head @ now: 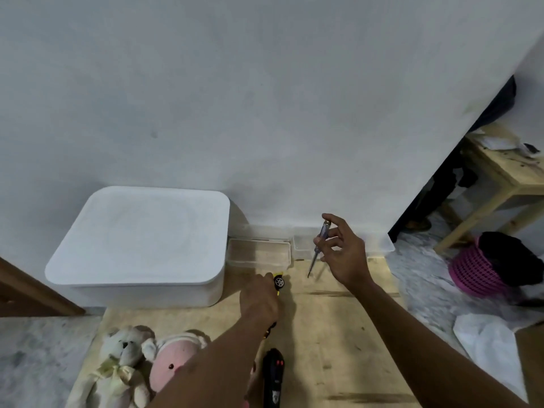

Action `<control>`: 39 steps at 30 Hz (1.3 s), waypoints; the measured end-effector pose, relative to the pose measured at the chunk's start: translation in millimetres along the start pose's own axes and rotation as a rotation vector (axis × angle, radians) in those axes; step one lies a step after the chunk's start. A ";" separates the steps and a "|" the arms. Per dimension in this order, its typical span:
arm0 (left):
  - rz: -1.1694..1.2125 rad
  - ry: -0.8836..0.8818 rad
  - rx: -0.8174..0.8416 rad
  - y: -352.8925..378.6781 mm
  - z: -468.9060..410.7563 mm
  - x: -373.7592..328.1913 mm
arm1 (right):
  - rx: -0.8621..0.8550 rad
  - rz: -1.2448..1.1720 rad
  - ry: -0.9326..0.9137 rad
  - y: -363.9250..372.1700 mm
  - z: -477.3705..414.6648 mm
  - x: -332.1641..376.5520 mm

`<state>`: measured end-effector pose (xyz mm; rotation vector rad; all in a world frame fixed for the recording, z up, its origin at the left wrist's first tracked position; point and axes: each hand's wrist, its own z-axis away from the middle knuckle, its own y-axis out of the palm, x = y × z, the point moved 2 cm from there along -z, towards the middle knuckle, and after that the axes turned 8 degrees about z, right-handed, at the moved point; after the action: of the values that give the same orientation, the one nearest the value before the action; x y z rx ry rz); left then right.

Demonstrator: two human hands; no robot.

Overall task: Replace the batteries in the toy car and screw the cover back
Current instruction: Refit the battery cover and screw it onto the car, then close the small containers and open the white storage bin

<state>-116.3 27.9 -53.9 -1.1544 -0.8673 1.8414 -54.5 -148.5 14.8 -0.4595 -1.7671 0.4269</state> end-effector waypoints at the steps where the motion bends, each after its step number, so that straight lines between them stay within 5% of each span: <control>1: -0.007 -0.005 -0.014 3.4 -2.1 -1.4 | 0.018 0.003 0.000 0.3 0.7 -5.1; 23: 0.053 0.106 0.081 3.4 -20.6 -16.5 | 0.156 0.090 0.029 24.0 -6.3 -39.0; 31: -0.255 0.350 -0.111 -124.0 -60.8 -29.8 | 0.376 0.430 -0.030 65.7 -8.7 -12.8; 39: -0.484 0.368 -0.003 -130.8 -109.3 -39.0 | 0.613 0.701 -0.142 143.4 -44.0 -13.7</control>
<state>29.2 69.6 33.6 -1.1186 -0.8428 1.1920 3.1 -31.0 -59.8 -0.5999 -1.4608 1.4721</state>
